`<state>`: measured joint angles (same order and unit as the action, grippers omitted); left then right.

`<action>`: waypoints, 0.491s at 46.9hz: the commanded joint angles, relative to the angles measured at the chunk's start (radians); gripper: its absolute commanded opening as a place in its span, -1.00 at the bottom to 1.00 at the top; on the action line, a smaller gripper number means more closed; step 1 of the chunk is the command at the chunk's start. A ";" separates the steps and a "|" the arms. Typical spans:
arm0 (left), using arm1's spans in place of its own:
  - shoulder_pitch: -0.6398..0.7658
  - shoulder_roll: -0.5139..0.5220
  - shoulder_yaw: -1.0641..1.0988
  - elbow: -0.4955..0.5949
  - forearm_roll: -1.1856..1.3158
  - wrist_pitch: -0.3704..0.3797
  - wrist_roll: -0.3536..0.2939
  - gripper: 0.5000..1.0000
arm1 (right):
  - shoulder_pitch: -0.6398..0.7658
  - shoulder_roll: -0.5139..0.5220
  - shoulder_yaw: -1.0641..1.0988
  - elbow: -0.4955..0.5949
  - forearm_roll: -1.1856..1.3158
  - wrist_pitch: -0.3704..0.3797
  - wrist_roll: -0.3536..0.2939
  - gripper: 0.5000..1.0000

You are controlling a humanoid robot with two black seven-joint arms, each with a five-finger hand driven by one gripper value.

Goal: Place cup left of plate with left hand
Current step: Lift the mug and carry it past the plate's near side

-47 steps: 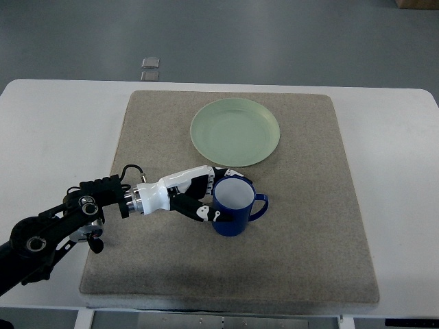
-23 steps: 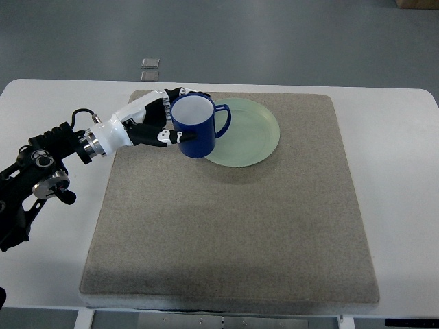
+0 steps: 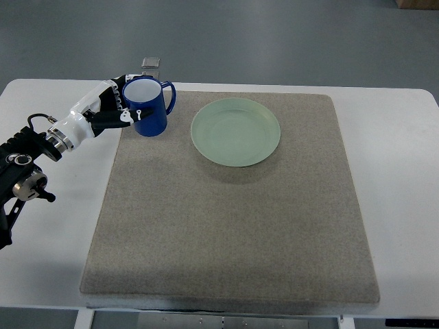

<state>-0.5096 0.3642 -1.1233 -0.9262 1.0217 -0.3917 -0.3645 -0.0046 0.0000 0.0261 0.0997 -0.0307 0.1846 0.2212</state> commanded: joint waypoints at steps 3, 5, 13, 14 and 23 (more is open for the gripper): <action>-0.001 -0.013 0.000 0.052 0.001 0.016 -0.039 -1.00 | 0.000 0.000 0.000 0.000 0.000 0.001 0.000 0.73; -0.001 -0.021 0.010 0.070 0.001 0.040 -0.045 -1.00 | 0.000 0.000 0.000 0.000 0.000 -0.001 0.000 0.73; -0.001 -0.042 0.016 0.099 0.005 0.059 -0.050 -1.00 | 0.000 0.000 0.000 0.000 0.000 -0.001 0.000 0.73; -0.001 -0.044 0.016 0.099 0.005 0.059 -0.050 -1.00 | 0.000 0.000 0.000 0.000 0.000 -0.001 0.001 0.73; -0.001 -0.056 0.017 0.104 0.005 0.059 -0.048 -1.00 | 0.000 0.000 0.000 0.000 0.000 0.001 0.000 0.73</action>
<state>-0.5108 0.3153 -1.1076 -0.8262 1.0271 -0.3329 -0.4141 -0.0046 0.0000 0.0261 0.0997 -0.0307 0.1846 0.2216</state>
